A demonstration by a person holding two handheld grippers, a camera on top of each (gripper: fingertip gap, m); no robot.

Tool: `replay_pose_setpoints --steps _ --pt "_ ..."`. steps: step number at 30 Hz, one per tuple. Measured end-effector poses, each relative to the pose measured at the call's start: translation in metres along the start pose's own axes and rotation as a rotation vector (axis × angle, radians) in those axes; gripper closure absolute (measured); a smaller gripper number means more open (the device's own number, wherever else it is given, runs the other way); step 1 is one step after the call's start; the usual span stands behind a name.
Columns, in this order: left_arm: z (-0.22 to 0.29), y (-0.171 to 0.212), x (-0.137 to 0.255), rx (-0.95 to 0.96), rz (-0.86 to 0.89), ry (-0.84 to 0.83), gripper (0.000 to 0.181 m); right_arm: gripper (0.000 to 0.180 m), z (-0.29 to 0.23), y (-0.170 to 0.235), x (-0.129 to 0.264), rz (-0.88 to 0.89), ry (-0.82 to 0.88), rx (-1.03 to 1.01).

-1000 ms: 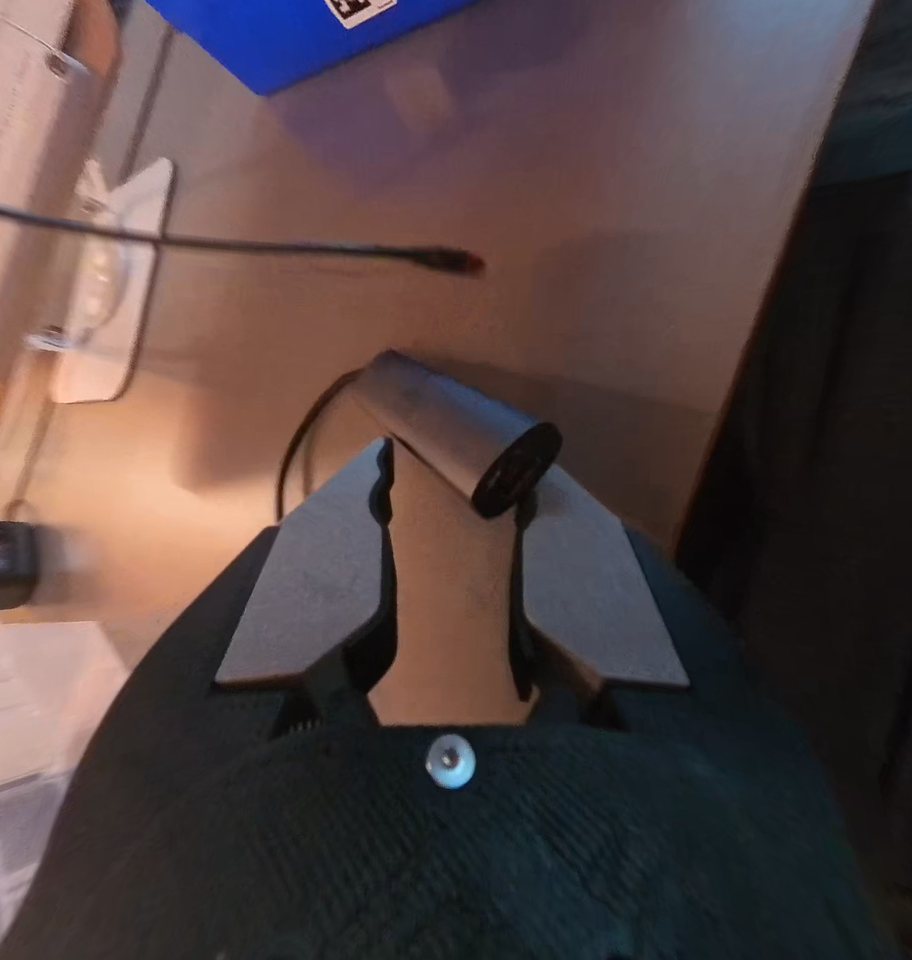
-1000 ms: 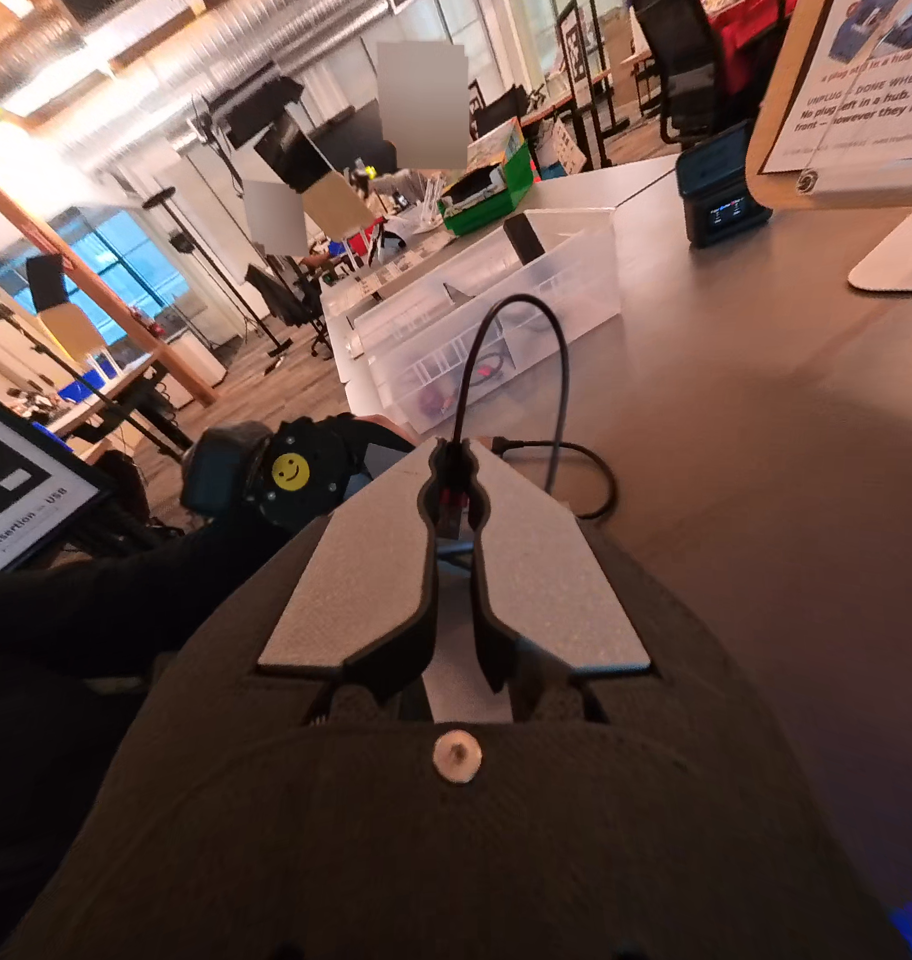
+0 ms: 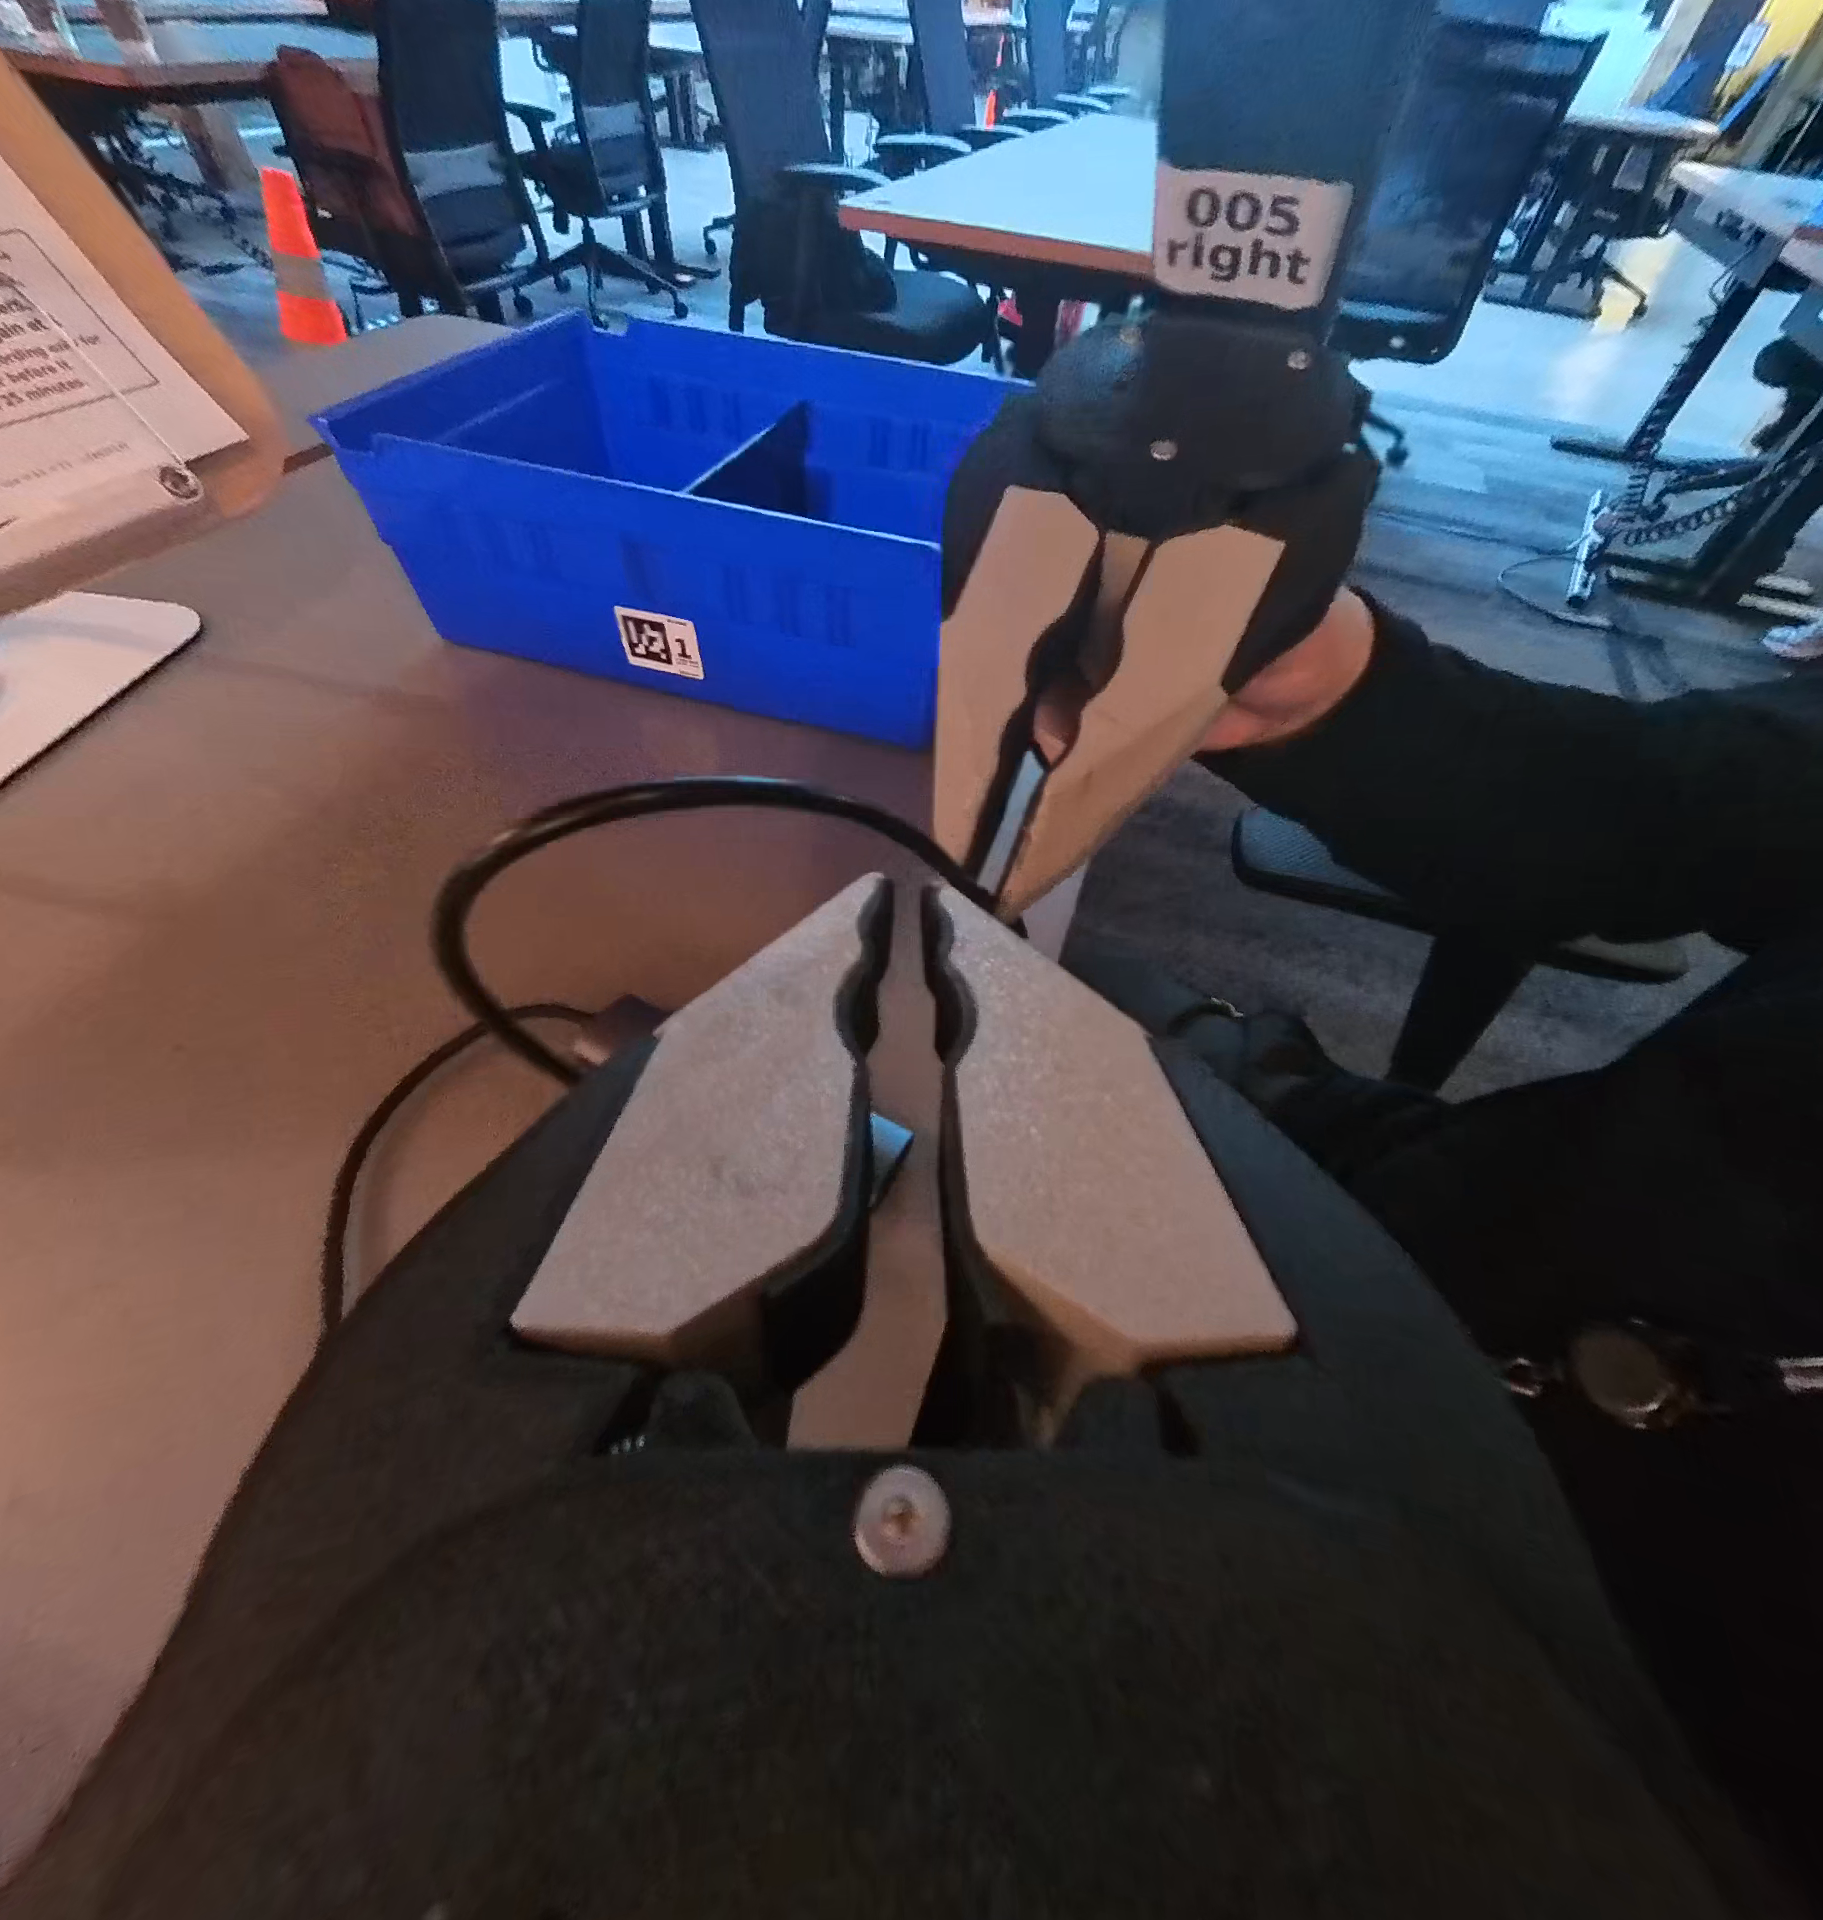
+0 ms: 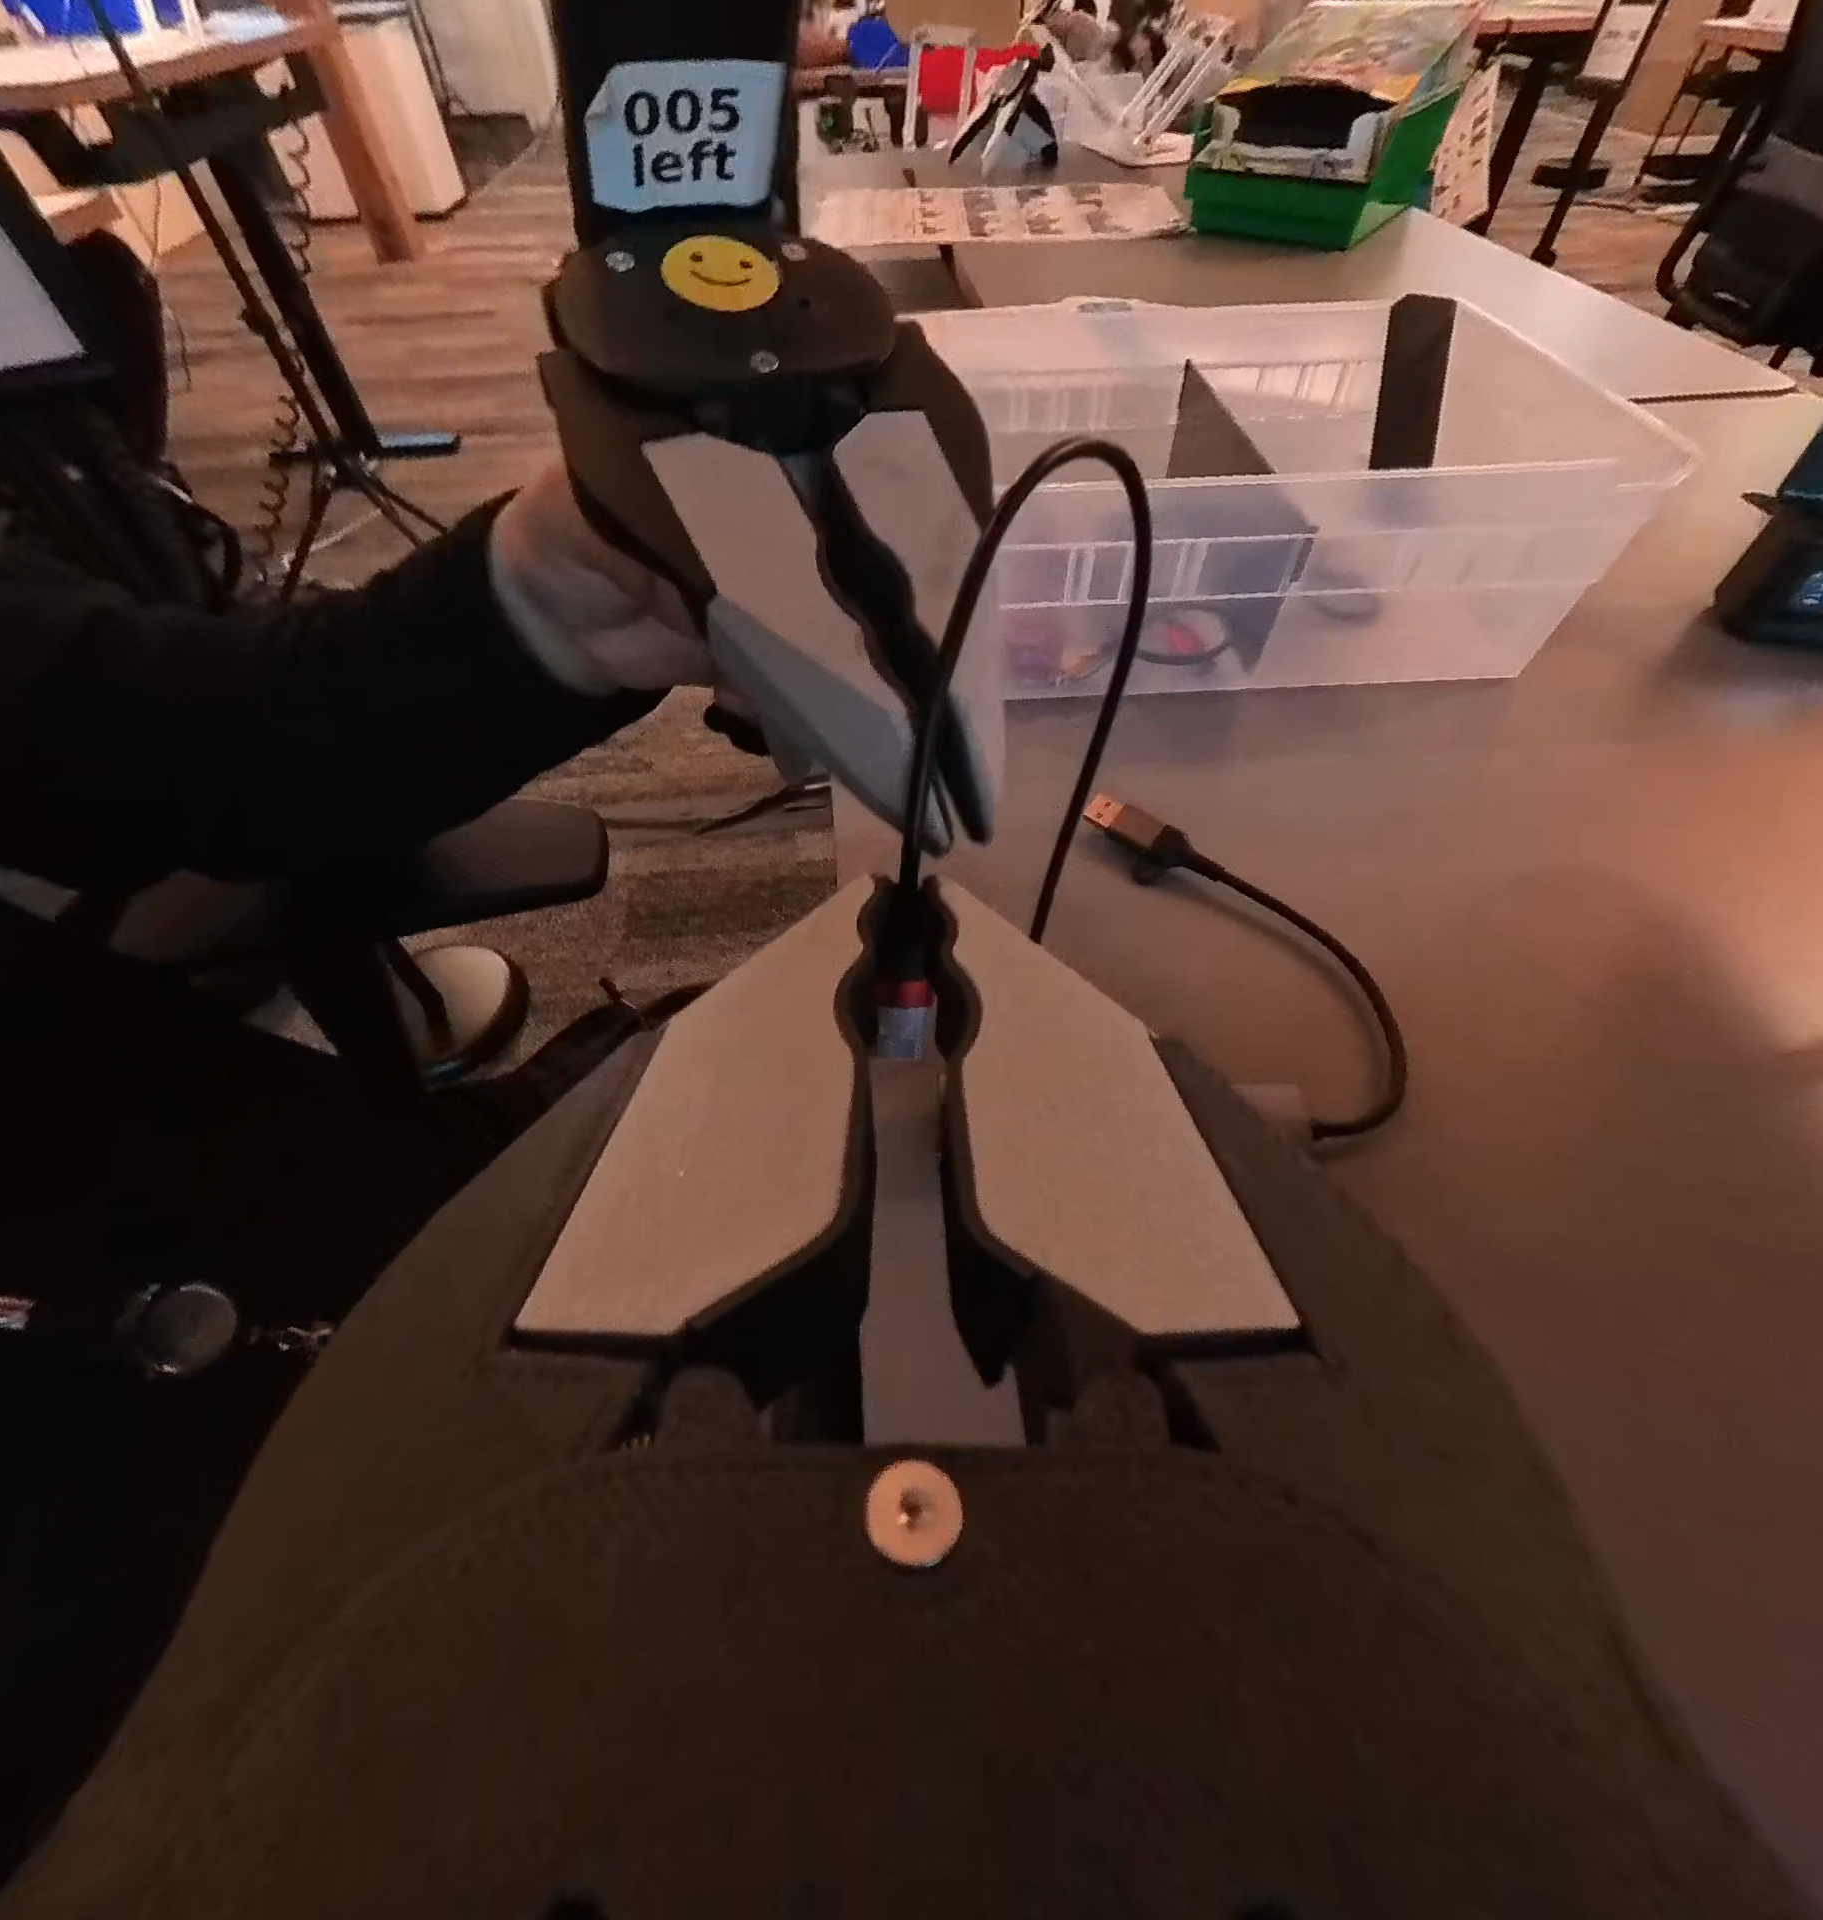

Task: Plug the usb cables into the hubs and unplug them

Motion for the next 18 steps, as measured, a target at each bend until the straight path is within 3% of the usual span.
replay_pose_setpoints --steps 3,6,7,9,10,18 --pt "-0.004 -0.002 0.005 0.043 0.021 0.036 0.173 0.177 -0.001 -0.001 0.003 -0.029 0.022 0.021" --pt "0.000 -0.005 0.008 0.103 0.029 0.156 0.154 0.177 -0.001 0.001 0.003 -0.044 0.025 0.024" --pt "0.000 -0.005 0.008 0.112 0.025 0.153 0.155 0.177 -0.002 0.001 0.001 -0.043 0.015 0.025" --pt "-0.002 -0.005 0.007 0.103 0.034 0.110 0.177 0.177 -0.004 0.001 -0.003 -0.052 0.006 0.033" --pt "0.000 -0.005 0.006 0.096 0.032 0.120 0.180 0.177 -0.004 0.002 -0.005 -0.063 0.015 0.039" --pt "0.025 -0.004 0.000 -0.136 -0.087 0.074 0.181 0.170 -0.006 0.013 -0.023 -0.172 -0.004 0.037"
Point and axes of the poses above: each gripper's, where its closed fingertips meet, x back along the fingers, y out of its underside, z = x × y across the jaws, the point moved 9 cm from there along x, back along the fingers, and after that the axes turned 15 degrees about -y, right-handed, at the moved point
